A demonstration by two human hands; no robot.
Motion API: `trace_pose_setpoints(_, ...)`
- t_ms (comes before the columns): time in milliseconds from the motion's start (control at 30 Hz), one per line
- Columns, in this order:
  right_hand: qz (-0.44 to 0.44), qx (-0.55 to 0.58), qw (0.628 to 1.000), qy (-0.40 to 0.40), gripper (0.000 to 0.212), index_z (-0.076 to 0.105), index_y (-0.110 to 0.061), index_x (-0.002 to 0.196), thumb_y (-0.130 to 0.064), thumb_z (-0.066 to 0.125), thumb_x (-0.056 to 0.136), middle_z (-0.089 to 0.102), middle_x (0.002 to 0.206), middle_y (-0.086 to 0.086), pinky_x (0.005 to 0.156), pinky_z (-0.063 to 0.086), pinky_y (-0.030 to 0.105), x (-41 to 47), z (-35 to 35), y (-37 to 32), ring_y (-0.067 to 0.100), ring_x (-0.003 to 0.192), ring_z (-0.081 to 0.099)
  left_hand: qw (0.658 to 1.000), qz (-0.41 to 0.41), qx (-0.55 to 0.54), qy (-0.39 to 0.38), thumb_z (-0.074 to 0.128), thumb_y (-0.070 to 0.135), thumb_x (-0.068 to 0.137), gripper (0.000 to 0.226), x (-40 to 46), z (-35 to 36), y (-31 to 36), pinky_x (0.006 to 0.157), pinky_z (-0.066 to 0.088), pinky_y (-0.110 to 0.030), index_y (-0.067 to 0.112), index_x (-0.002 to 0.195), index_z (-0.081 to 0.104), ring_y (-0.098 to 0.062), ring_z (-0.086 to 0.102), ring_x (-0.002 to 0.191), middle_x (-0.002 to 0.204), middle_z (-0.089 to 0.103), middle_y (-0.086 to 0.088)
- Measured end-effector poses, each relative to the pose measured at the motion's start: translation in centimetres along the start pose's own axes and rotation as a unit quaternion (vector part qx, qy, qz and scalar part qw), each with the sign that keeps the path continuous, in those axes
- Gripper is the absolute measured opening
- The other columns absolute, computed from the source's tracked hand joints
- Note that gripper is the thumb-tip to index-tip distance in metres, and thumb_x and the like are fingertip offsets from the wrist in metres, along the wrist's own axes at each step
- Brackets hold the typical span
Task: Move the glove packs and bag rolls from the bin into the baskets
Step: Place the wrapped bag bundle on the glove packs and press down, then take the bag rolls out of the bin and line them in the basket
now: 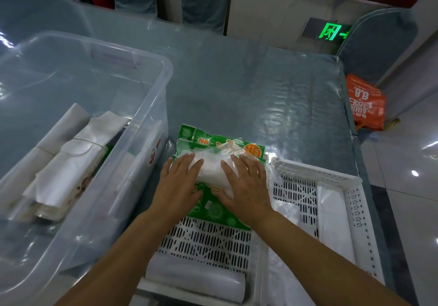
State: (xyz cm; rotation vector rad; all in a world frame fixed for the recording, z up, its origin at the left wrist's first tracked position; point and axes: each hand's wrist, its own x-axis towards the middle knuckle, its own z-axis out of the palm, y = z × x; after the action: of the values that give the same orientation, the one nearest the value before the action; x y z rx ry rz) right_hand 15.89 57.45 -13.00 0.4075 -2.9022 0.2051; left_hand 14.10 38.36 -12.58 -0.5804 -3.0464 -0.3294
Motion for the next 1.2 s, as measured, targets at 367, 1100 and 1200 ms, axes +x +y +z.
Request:
trace_pose_setpoints(367,-0.019,0.063,0.996,0.062,0.046,0.059,-0.008,0.118,-0.031,0.067,0.080,0.061,0.120,0.014,0.099,0.041,0.048,1.0,-3.5,-1.4,0.032,0.110,0.055,0.998,-0.023,-0.043,0.030,0.066,0.029,0.078,0.061,-1.0,-6.0,2.8,0.113,0.015,-0.041,0.020,0.134,0.041,-0.023,0.034,0.131,0.140,0.044,-0.004)
trace_pose_setpoints(1100,-0.140,0.069,0.980,-0.127,0.025,0.063,-0.018,0.109,-0.020,0.054,0.086,0.064,0.108,0.006,0.081,0.045,0.036,19.8,-8.0,-26.6,0.028,0.101,0.056,0.985,0.031,0.171,-0.004,0.055,0.030,0.084,0.032,-6.8,-22.9,-26.8,0.084,0.045,-0.036,0.026,0.115,0.059,-0.022,0.058,0.100,0.110,0.064,0.002)
trace_pose_setpoints(1200,-0.235,-0.070,0.935,-0.257,0.022,0.061,-0.022,0.108,-0.020,0.054,0.087,0.061,0.111,0.002,0.070,0.039,0.031,21.2,-4.3,-29.0,0.027,0.102,0.056,0.985,0.058,0.162,-0.024,0.057,0.034,0.083,0.037,-7.8,-22.8,-31.1,0.084,0.046,-0.036,0.027,0.119,0.058,-0.022,0.058,0.101,0.112,0.065,0.003)
